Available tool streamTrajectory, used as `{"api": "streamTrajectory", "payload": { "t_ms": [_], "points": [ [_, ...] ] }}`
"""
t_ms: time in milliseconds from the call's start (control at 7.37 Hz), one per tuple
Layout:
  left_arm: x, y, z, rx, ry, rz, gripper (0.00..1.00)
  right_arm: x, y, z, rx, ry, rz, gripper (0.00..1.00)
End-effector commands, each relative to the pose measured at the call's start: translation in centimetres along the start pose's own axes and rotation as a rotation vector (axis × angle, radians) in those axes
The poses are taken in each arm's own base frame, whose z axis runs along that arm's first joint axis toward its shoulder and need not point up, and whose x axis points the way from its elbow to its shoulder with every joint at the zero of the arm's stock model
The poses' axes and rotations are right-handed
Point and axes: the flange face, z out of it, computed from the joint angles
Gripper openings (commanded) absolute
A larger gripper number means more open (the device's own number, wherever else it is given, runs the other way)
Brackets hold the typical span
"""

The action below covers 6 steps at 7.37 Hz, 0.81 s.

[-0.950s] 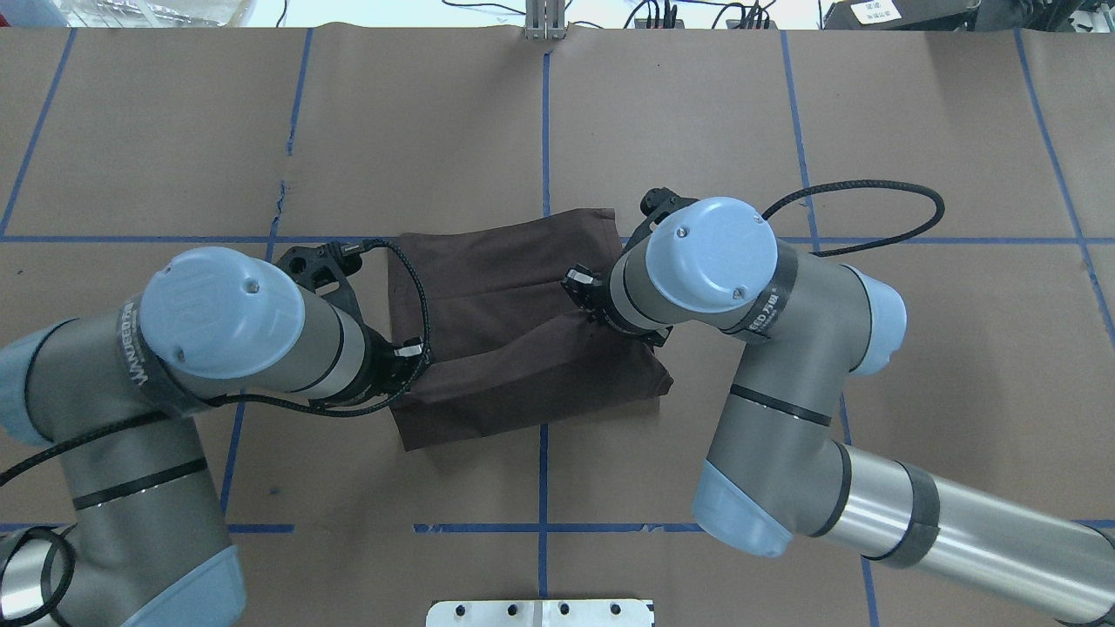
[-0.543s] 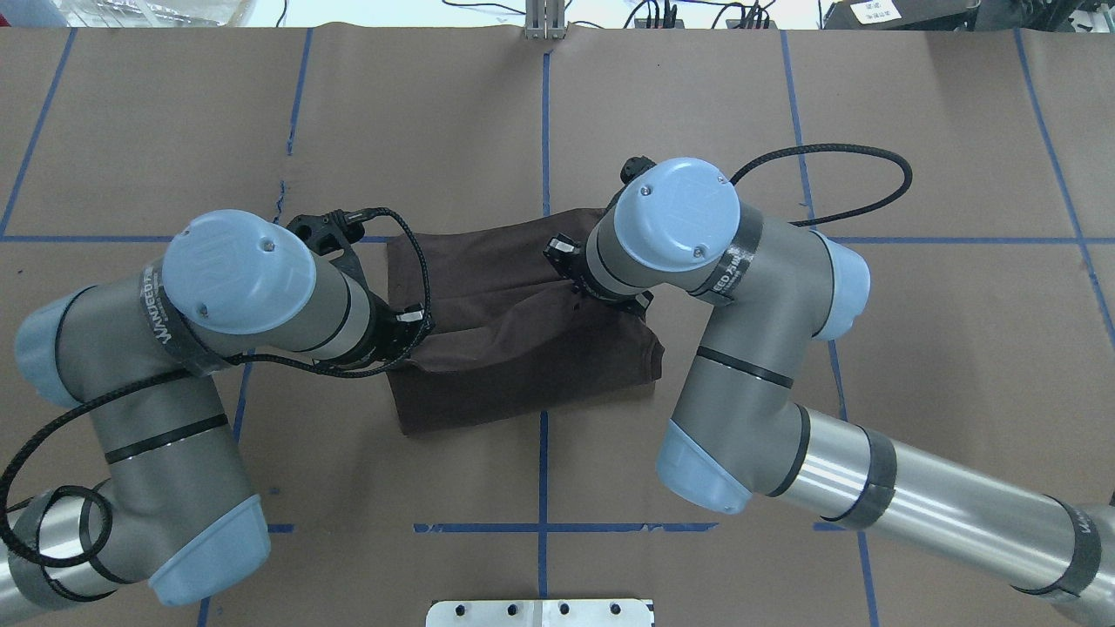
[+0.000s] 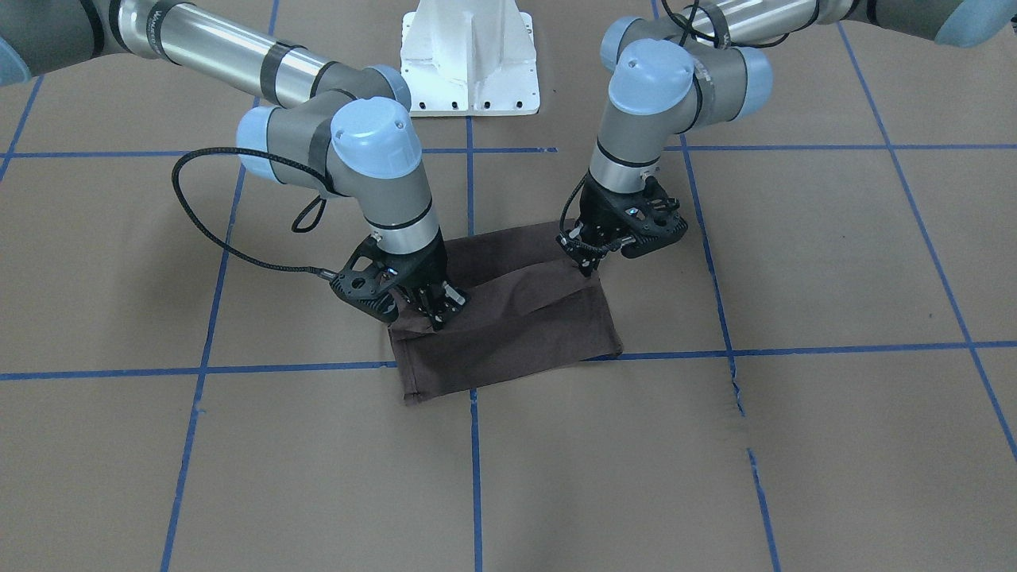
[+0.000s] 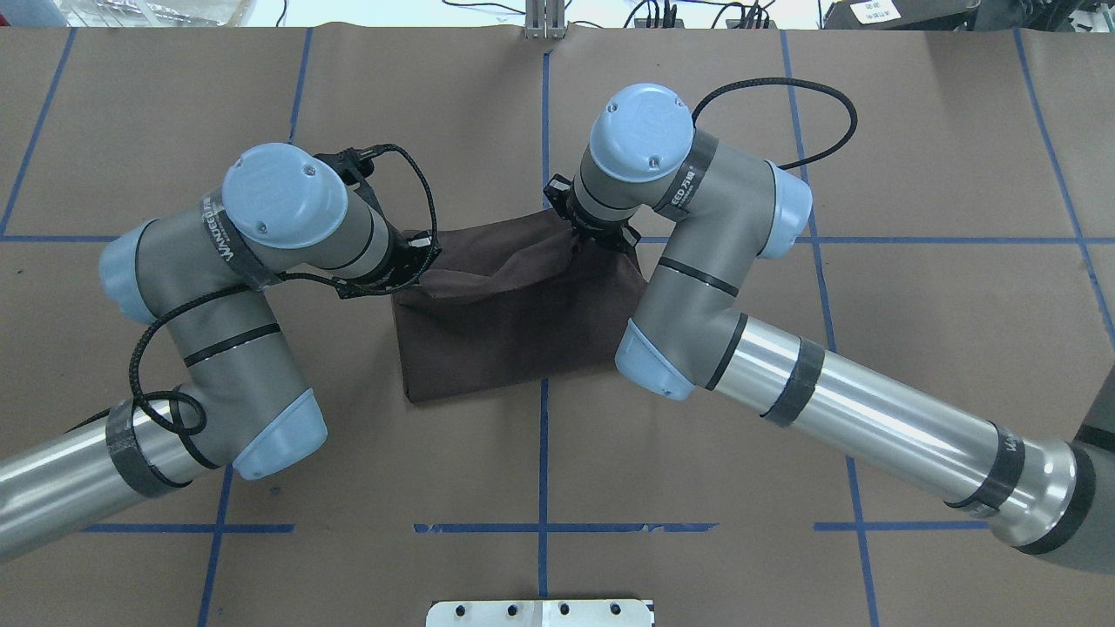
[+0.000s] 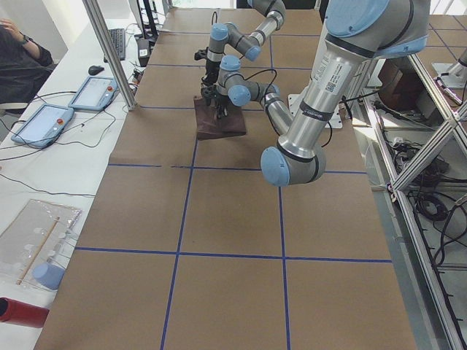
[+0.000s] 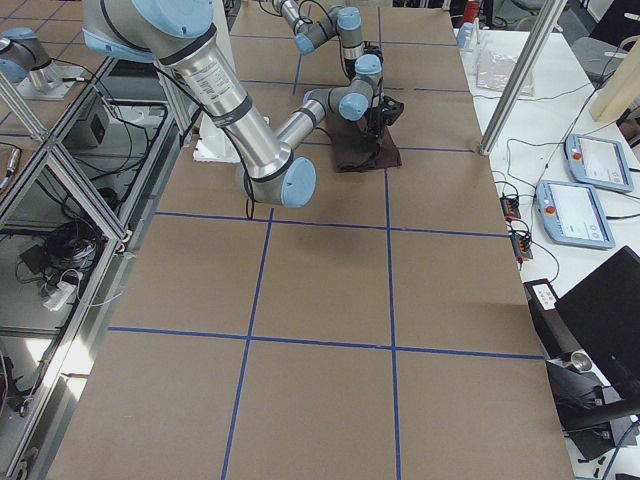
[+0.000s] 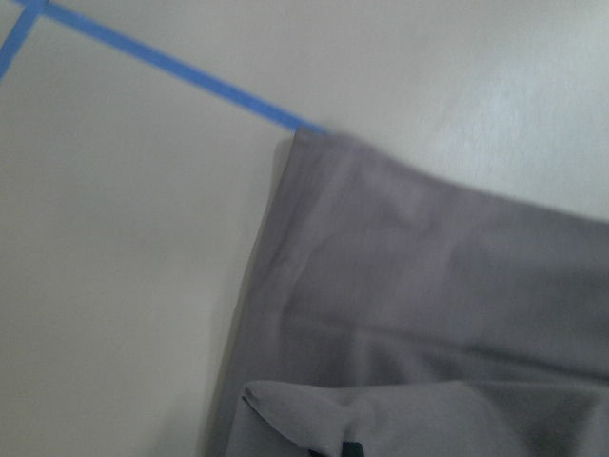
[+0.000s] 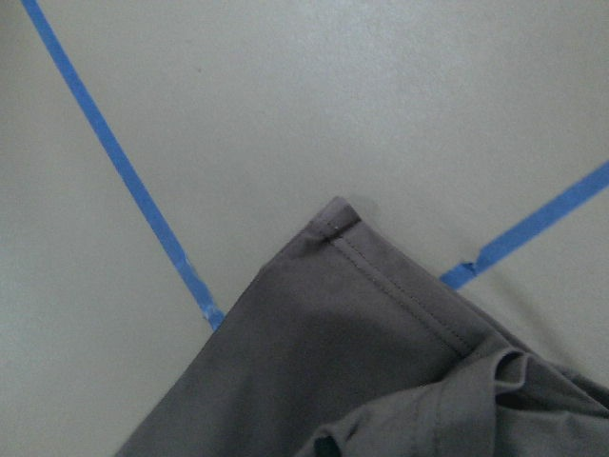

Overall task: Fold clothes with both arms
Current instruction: 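Open both grippers and raise them away from the folded shirt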

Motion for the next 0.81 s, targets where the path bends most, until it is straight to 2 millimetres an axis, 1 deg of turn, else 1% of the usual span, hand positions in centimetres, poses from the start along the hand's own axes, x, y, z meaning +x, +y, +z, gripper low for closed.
{"api": "streamTrajectory", "payload": {
  "t_ms": [0, 136, 272, 407, 543, 679],
  "points": [
    [-1.3, -8.7, 2.9, 0.087, -0.024, 0.056, 1.00, -2.7, -4.7, 3.3, 0.027, -0.005, -0.011, 1.00],
    [-2.2, -12.1, 1.9, 0.122, -0.034, 0.098, 1.00, -3.3, -7.9, 3.3, 0.056, 0.014, -0.078, 1.00],
    [-2.3, -12.6, 1.8, 0.126, -0.037, 0.112, 1.00, -2.9, -10.9, 2.7, 0.049, 0.025, -0.099, 1.00],
    [-2.3, -12.6, 1.7, 0.125, -0.034, 0.114, 1.00, -2.8, -12.2, 2.3, 0.049, 0.029, -0.127, 1.00],
    [-2.4, -12.8, 1.4, 0.120, -0.037, 0.162, 1.00, -2.8, -14.5, 0.9, 0.058, 0.022, -0.194, 1.00],
    [-2.8, -13.8, 0.1, 0.133, -0.035, 0.252, 1.00, -0.7, -19.3, -1.0, 0.022, 0.034, -0.252, 1.00]
  ]
}}
